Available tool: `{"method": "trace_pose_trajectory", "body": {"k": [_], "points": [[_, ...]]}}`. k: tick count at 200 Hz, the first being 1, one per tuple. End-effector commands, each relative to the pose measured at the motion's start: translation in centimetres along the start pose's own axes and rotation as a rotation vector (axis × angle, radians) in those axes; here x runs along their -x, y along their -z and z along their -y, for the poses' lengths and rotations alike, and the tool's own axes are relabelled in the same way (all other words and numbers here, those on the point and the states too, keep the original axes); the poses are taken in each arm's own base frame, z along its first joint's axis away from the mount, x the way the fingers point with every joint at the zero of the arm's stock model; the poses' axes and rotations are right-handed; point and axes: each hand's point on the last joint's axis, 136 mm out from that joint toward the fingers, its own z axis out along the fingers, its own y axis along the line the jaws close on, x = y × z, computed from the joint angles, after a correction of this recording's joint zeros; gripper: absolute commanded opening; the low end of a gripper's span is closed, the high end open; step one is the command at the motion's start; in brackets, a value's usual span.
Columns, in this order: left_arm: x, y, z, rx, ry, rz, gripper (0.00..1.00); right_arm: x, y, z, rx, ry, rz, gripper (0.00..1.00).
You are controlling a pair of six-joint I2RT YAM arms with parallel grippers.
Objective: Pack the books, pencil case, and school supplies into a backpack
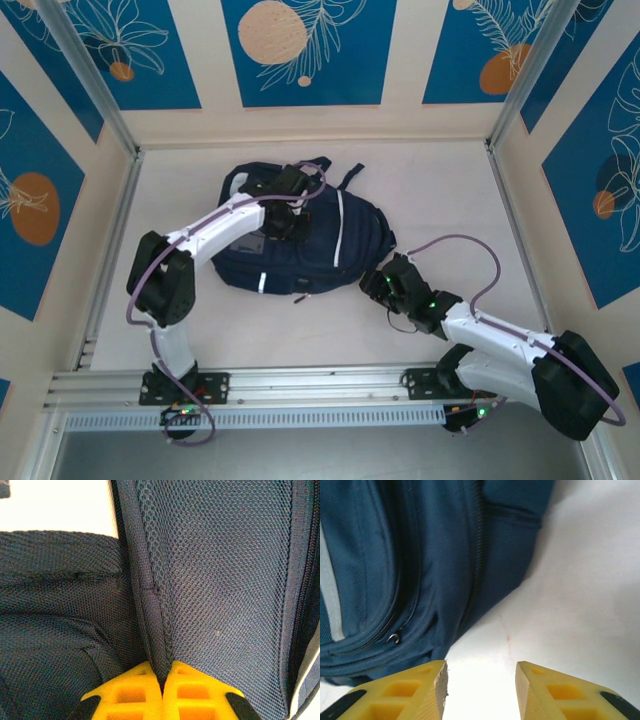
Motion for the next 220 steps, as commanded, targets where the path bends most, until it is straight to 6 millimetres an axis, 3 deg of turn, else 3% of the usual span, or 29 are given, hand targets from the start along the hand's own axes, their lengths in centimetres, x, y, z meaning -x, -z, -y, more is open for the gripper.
{"method": "trace_pose_trajectory", "body": {"k": [1,59,87,114,159,181,202,220], "points": [[3.0,3.7,1.8,-0.15,0.071,0.091,0.0,-0.3,0.1,-3.3,0.116,0.113,-0.026,0.4],[5.0,7.4,2.3,-0.327,0.195,0.166,0.0,-1.4,-1.3,-9.1,0.2,0.515,-0.057,0.44],[6.4,8.4,2.5,-0.392,0.245,0.204,0.0,-2.7,-2.0,-12.4,0.284,0.613,0.025,0.51],[6.9,8.5,2.9,-0.466,0.28,0.196,0.0,-3.9,-3.0,-13.7,0.264,0.647,0.065,0.54],[7.1,7.1,2.7,-0.556,0.349,0.15,0.0,-5.5,-4.2,-14.0,0.103,0.689,0.093,0.59],[7.3,6.4,1.9,-0.578,0.4,0.14,0.0,-5.3,-4.7,-12.3,-0.023,0.636,0.103,0.6],[7.6,6.2,1.3,-0.568,0.407,0.149,0.0,-5.1,-4.7,-10.6,-0.094,0.561,0.131,0.57],[7.6,5.6,1.0,-0.564,0.422,0.138,0.0,-5.5,-4.9,-9.8,-0.1,0.545,0.131,0.46]]}}
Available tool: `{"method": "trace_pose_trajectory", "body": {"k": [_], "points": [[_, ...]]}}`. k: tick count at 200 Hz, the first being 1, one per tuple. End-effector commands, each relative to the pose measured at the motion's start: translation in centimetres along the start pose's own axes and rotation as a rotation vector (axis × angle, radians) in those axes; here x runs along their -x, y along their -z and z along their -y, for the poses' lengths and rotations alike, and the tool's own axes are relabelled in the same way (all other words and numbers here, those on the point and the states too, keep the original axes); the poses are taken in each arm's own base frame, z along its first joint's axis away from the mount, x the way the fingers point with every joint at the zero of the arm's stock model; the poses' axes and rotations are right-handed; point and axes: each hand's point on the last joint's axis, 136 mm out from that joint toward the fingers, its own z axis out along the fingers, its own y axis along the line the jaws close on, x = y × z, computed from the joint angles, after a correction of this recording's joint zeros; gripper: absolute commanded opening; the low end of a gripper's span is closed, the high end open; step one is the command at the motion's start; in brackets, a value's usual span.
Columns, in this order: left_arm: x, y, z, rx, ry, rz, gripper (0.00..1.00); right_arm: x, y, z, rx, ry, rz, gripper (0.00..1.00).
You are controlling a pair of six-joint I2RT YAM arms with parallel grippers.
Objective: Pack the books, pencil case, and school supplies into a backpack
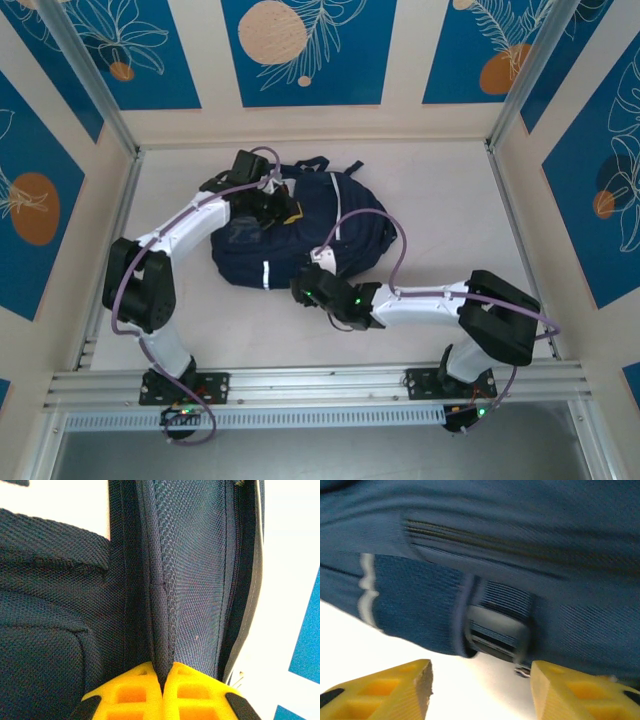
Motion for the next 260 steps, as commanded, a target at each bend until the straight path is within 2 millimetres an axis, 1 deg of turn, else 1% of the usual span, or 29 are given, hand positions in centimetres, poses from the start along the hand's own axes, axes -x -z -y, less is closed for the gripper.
{"method": "trace_pose_trajectory", "body": {"k": [1,13,21,27,37,49,64,75,96,104,118,129,150,165,178,194,211,231,260], "points": [[2.4,0.9,2.4,-0.117,-0.019,0.064,0.0,-1.0,-0.1,2.7,-0.123,-0.059,0.023,0.46],[2.6,0.5,2.2,-0.128,0.004,0.052,0.0,-1.7,-0.3,2.7,-0.123,-0.04,0.003,0.43],[2.8,0.3,2.2,-0.137,0.012,0.049,0.0,-1.7,-0.1,2.5,-0.125,-0.014,0.001,0.43],[2.9,0.1,2.1,-0.143,0.018,0.044,0.0,-1.3,0.1,2.3,-0.122,0.008,0.006,0.43],[3.2,0.0,1.9,-0.151,0.038,0.041,0.0,-0.1,0.9,1.8,-0.116,0.072,0.016,0.43],[3.7,0.0,1.9,-0.174,0.058,0.048,0.0,1.1,1.7,1.5,-0.108,0.137,-0.012,0.43],[4.2,0.1,2.2,-0.194,0.072,0.055,0.0,1.7,2.5,2.3,-0.115,0.178,-0.069,0.42],[4.6,0.3,2.6,-0.21,0.076,0.067,0.0,1.4,2.8,2.9,-0.091,0.194,-0.112,0.42],[5.1,0.5,3.4,-0.231,0.101,0.084,0.0,0.2,2.6,3.7,0.023,0.173,-0.182,0.42],[5.2,0.6,3.8,-0.237,0.108,0.088,0.0,0.2,2.7,3.8,0.058,0.178,-0.166,0.43],[5.1,0.7,4.6,-0.247,0.105,0.096,0.0,0.1,2.7,3.5,0.112,0.253,-0.093,0.44],[4.7,0.5,5.5,-0.258,0.088,0.097,0.0,-0.4,2.3,3.6,0.137,0.307,-0.046,0.45],[3.5,-0.3,6.7,-0.277,0.07,0.076,0.0,-2.4,0.9,4.3,0.163,0.357,-0.006,0.49],[2.6,-0.9,7.2,-0.282,0.061,0.054,0.0,-3.6,0.0,4.4,0.162,0.399,0.021,0.52],[2.1,-1.3,7.4,-0.28,0.056,0.043,0.0,-4.4,-0.8,4.7,0.143,0.411,0.048,0.53],[1.5,-1.7,7.3,-0.276,0.056,0.035,0.0,-4.9,-2.0,4.9,0.111,0.408,0.075,0.53],[1.2,-1.9,6.9,-0.268,0.059,0.034,0.0,-4.9,-3.2,4.4,0.094,0.429,0.122,0.53],[1.0,-2.2,6.5,-0.257,0.065,0.03,0.0,-4.8,-4.7,4.9,0.023,0.445,0.141,0.51],[1.0,-2.4,5.9,-0.239,0.066,0.028,0.0,-3.2,-6.0,6.8,-0.098,0.39,0.188,0.44]]}}
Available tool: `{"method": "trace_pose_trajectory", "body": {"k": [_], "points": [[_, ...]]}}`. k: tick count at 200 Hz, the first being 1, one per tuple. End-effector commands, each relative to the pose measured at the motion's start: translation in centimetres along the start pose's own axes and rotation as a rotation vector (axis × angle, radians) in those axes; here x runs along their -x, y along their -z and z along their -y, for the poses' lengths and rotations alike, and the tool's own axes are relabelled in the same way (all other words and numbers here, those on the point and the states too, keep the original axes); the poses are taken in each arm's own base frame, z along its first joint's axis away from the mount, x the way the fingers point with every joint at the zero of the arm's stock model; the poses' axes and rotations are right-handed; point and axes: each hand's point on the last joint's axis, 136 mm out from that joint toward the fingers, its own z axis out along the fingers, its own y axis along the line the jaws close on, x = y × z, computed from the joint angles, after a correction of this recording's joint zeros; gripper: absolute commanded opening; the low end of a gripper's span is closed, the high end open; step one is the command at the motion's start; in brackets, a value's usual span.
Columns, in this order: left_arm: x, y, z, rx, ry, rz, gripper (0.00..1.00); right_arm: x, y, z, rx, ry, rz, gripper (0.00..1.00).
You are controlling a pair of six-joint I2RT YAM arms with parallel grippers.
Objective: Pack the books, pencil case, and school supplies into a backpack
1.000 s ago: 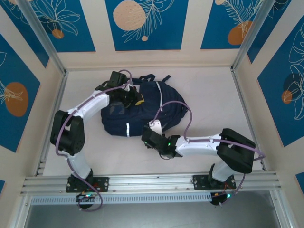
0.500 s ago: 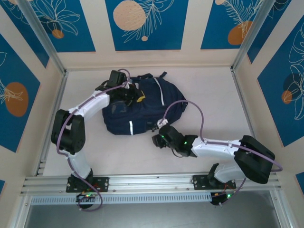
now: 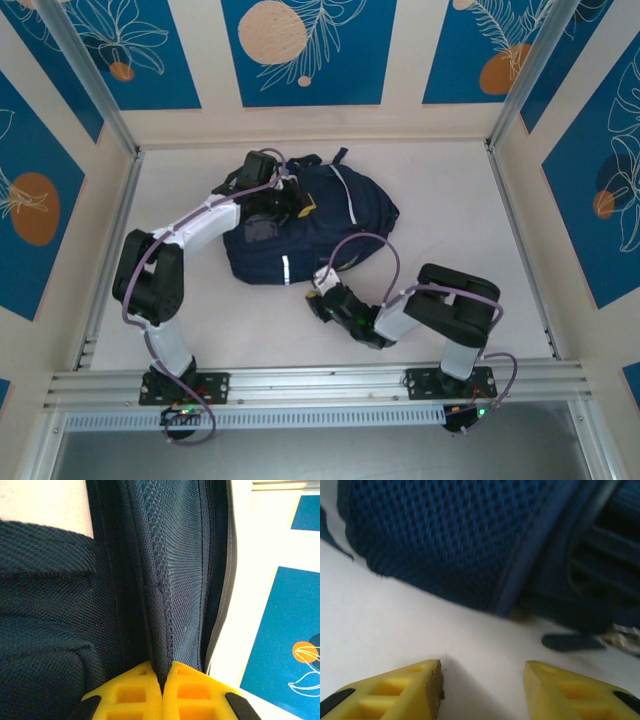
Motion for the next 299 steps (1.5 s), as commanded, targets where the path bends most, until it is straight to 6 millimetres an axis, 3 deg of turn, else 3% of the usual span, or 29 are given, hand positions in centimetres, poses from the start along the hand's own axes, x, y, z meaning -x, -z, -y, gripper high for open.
{"method": "trace_pose_trajectory", "body": {"k": [1,30,87,147,207,227,252,278,299], "points": [[-0.3,0.3,3.2,-0.102,-0.07,-0.004,0.0,-0.2,-1.3,2.8,-0.141,-0.014,0.008,0.44],[0.0,0.4,2.3,-0.083,-0.057,-0.003,0.0,-0.7,-1.3,5.4,-0.233,-0.098,-0.009,0.4],[0.7,0.6,1.3,-0.068,-0.043,0.006,0.0,-3.2,-0.3,7.3,-0.269,-0.131,-0.064,0.21],[1.6,1.1,0.2,-0.037,-0.029,0.022,0.0,-3.6,0.7,7.9,-0.235,-0.085,-0.071,0.0],[1.8,1.7,-1.0,0.044,-0.056,0.043,0.0,-3.3,2.3,8.6,-0.201,-0.037,-0.075,0.0],[1.7,1.6,-1.1,0.044,-0.056,0.038,0.0,-2.6,2.1,7.2,-0.097,-0.015,-0.067,0.0],[1.6,1.8,-0.7,0.033,-0.059,0.039,0.0,-1.4,2.1,4.8,0.014,-0.001,-0.02,0.25],[1.6,2.2,0.4,-0.003,-0.071,0.043,0.0,-0.6,1.5,4.4,0.007,-0.002,-0.001,0.29],[1.6,2.6,0.9,-0.018,-0.075,0.046,0.0,0.1,0.6,5.1,-0.053,-0.012,0.015,0.32]]}}
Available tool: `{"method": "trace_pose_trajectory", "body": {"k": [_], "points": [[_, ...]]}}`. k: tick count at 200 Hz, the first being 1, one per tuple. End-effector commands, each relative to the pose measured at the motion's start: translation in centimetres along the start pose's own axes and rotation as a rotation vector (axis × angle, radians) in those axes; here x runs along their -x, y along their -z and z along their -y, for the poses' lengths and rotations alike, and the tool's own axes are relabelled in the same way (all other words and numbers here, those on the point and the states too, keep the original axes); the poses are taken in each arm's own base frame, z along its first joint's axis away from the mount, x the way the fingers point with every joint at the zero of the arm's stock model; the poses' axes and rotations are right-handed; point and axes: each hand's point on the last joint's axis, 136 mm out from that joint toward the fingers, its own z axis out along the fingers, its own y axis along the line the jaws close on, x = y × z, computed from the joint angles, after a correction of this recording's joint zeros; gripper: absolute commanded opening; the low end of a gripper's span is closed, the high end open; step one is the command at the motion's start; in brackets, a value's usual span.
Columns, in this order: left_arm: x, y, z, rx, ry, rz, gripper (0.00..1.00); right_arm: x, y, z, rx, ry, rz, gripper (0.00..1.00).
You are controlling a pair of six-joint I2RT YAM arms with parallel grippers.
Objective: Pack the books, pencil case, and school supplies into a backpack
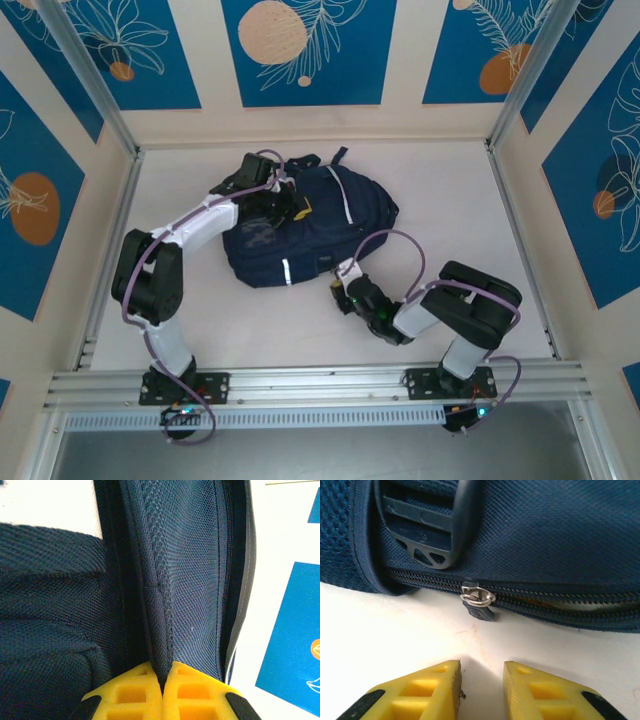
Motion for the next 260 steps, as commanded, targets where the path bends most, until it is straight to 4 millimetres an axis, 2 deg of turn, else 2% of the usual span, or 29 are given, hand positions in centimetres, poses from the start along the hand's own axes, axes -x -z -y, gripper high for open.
{"method": "trace_pose_trajectory", "body": {"k": [1,64,82,110,172,210,260], "points": [[1.0,2.1,2.5,-0.063,-0.041,0.046,0.0,1.2,-1.0,-0.3,-0.019,0.012,0.032,0.32],[1.2,2.5,2.9,-0.084,-0.032,0.046,0.0,4.0,-3.1,-0.1,-0.046,0.008,0.077,0.31],[1.4,2.5,2.7,-0.084,-0.024,0.047,0.0,4.3,-3.5,0.5,-0.087,0.005,0.07,0.19],[1.7,2.7,2.4,-0.077,-0.021,0.056,0.0,3.4,-3.7,1.9,-0.126,-0.017,0.033,0.07],[2.4,3.0,1.5,-0.042,-0.014,0.073,0.0,1.9,-2.2,2.1,-0.062,0.067,-0.008,0.01],[2.4,3.0,1.3,-0.034,-0.016,0.074,0.0,2.0,-2.1,1.6,-0.005,0.176,-0.036,0.0],[2.4,3.3,1.2,-0.019,-0.031,0.08,0.0,2.2,-1.3,2.3,0.016,0.09,-0.028,0.0]]}}
